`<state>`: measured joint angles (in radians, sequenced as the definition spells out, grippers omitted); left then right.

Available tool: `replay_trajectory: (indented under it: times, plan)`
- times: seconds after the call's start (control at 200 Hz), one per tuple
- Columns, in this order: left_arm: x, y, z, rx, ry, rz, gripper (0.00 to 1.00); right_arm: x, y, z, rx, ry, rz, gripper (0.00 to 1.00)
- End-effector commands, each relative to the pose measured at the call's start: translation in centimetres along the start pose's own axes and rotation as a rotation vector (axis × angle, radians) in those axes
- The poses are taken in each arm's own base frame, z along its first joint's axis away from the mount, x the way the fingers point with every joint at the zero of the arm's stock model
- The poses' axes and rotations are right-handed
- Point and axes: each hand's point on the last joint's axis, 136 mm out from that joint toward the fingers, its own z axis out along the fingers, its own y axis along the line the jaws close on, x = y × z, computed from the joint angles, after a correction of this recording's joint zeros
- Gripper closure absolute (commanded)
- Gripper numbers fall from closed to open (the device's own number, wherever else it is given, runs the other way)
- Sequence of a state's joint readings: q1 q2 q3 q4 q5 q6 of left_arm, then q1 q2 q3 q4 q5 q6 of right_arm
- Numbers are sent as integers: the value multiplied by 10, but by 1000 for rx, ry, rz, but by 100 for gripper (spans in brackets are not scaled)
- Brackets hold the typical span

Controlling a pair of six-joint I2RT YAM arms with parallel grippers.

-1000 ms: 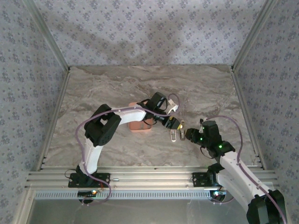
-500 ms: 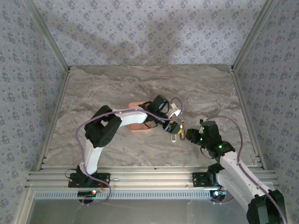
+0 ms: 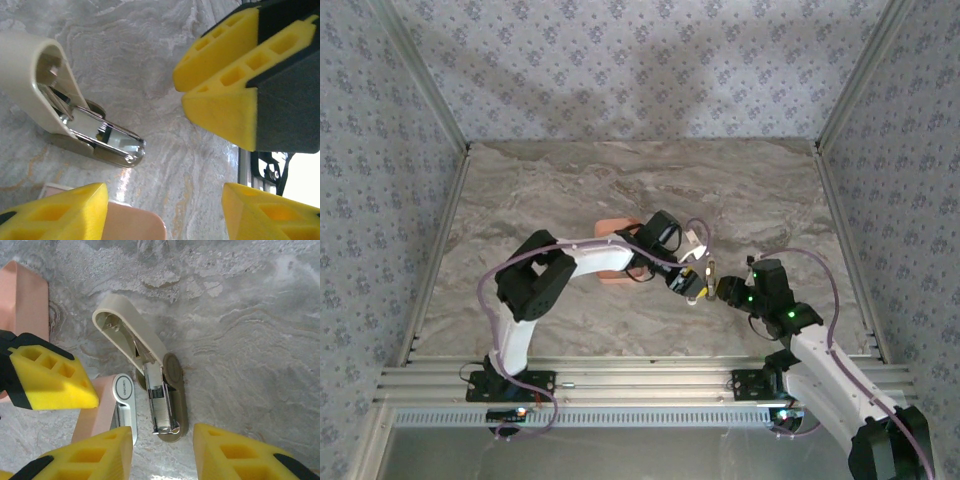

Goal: Load the staples into the stapler

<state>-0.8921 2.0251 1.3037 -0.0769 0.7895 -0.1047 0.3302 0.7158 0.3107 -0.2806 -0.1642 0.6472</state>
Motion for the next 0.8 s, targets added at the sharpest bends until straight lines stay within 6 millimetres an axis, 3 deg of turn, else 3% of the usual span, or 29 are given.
replay_trajectory:
  times: [0.0, 0.175, 0.395, 0.535, 0.795]
  plan:
    - [-3, -20, -12, 18, -14, 40, 38, 1, 7, -2, -29, 9, 0, 63]
    - [-8, -23, -23, -13, -83, 42, 38, -1, 18, -3, -58, 14, 4, 62]
    - [-17, -12, -56, -119, -262, 10, 37, -2, 38, 3, -93, 39, -19, 62]
    - [-13, -4, -77, -212, -341, 9, 37, 0, 49, 10, -97, 68, -48, 62]
    - [-4, 2, -94, -290, -401, 7, 36, 5, 62, 23, -102, 109, -84, 62]
